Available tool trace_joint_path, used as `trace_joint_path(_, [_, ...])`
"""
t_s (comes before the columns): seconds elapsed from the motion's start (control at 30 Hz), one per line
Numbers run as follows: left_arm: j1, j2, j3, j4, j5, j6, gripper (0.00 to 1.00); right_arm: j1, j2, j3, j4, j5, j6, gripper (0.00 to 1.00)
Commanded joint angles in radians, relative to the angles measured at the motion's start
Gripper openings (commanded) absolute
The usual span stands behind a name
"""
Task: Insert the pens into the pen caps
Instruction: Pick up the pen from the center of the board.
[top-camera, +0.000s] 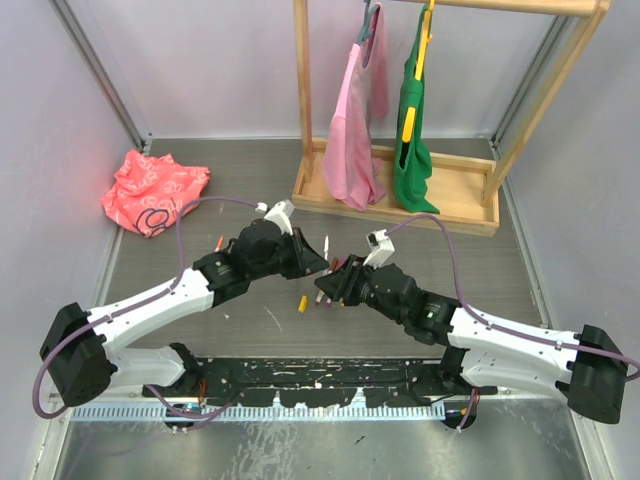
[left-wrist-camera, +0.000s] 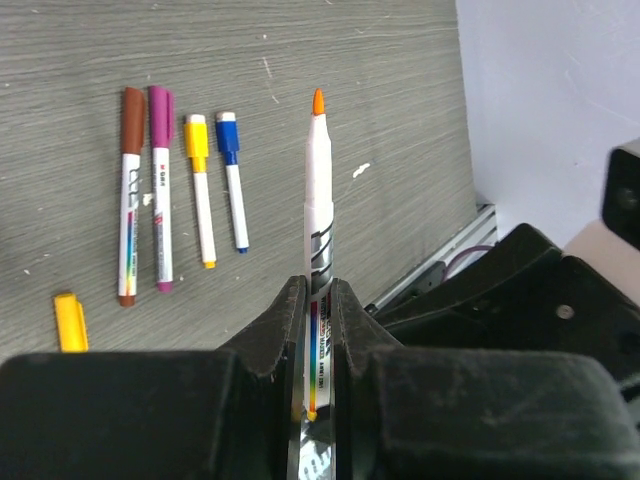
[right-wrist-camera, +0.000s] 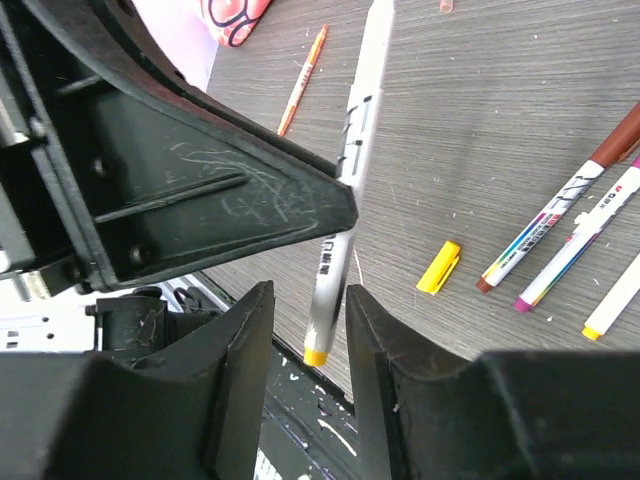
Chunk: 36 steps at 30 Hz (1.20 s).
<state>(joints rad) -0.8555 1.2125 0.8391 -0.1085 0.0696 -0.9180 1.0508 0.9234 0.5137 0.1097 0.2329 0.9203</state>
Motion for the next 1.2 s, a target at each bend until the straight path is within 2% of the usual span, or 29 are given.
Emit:
trace_joint_path(0.0, [-0.008, -0.055, 0.034, 0.078, 0.031, -0.033, 0.01, -0.003, 0.006, 0.021, 0.061, -0.005, 0.005, 0.36])
trace_joint_path(0.2, [-0.010, -0.092, 0.034, 0.070, 0.034, -0.037, 0.03, -0.004, 0.000, 0.027, 0.061, -0.005, 0.004, 0.14])
trace_joint_path(0.37, [-0.011, -0.096, 0.032, 0.058, 0.025, -0.035, 0.17, -0.003, -0.005, 0.033, 0.061, -0.005, 0.002, 0.01])
trace_joint_path(0.43, [-0.014, -0.101, 0.019, 0.071, 0.015, -0.037, 0.22, -0.003, -0.004, 0.040, 0.060, -0.023, 0.001, 0.00])
trace_joint_path(0.53, [-0.016, -0.103, 0.008, 0.082, 0.004, -0.039, 0.24, -0.003, 0.000, 0.050, 0.061, -0.048, 0.001, 0.00])
trace_joint_path(0.83, [-0.024, -0.069, 0.007, 0.102, 0.008, -0.041, 0.25, -0.002, 0.011, 0.063, 0.075, -0.064, 0.002, 0.00])
trace_joint_path(1.07, [-0.028, -0.053, -0.003, 0.109, 0.021, -0.042, 0.24, -0.002, 0.001, 0.058, 0.076, -0.057, 0.008, 0.00])
trace_joint_path(1.17, [-0.029, -0.050, -0.008, 0.109, 0.020, -0.042, 0.17, -0.003, 0.005, 0.059, 0.076, -0.059, 0.008, 0.00])
